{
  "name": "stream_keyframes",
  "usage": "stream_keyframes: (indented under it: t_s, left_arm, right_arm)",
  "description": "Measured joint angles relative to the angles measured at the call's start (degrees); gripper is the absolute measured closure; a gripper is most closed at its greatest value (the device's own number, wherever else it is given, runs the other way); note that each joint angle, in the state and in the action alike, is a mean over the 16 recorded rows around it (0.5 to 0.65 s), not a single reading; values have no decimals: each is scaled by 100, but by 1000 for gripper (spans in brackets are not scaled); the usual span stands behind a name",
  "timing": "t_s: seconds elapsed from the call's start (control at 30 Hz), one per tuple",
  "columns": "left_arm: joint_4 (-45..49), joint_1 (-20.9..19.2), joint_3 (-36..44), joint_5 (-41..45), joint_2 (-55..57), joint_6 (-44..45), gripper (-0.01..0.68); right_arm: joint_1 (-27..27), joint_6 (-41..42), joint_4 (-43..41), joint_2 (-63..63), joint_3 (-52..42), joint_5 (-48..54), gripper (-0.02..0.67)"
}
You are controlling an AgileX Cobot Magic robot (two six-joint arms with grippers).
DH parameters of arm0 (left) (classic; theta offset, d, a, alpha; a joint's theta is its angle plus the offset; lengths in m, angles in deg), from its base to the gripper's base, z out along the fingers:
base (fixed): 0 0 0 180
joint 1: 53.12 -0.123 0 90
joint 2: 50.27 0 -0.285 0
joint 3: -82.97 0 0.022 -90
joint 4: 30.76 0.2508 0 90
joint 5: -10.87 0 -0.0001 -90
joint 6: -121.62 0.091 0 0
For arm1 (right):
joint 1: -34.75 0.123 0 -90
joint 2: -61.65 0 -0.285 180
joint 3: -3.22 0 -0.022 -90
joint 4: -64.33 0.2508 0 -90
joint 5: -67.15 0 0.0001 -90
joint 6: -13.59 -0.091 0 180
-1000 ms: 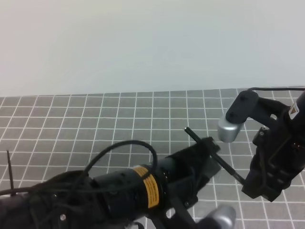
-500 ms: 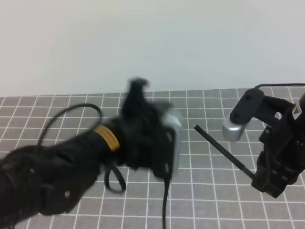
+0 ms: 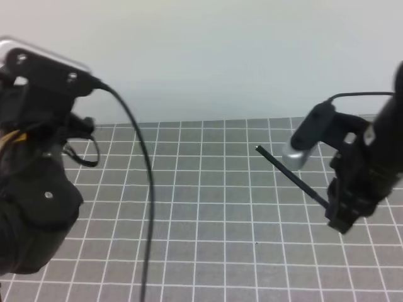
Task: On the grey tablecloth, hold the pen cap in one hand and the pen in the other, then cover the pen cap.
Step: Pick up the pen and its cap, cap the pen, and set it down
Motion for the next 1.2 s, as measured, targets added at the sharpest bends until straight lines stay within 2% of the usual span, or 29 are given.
stream_keyframes:
  t_s: [0.23,0.6,0.97,1.2]
  left_arm:
    - [-917,-55,0,-623,0,143,403]
    - [-1065,-65,1,-973,0,194,528]
    - [-1079,-65,1,-1204,0,195,561]
    - [-1094,-65,0,-1225,-11,195,562]
  right_arm:
    - [0,580,-350,722,522,-35,565]
    - [0,1575,-816,1968,1209,-23,565]
    - [0,2238,-952,2657,1442,-62,565]
    - [0,2332,-1021,2748,1447,-95,562]
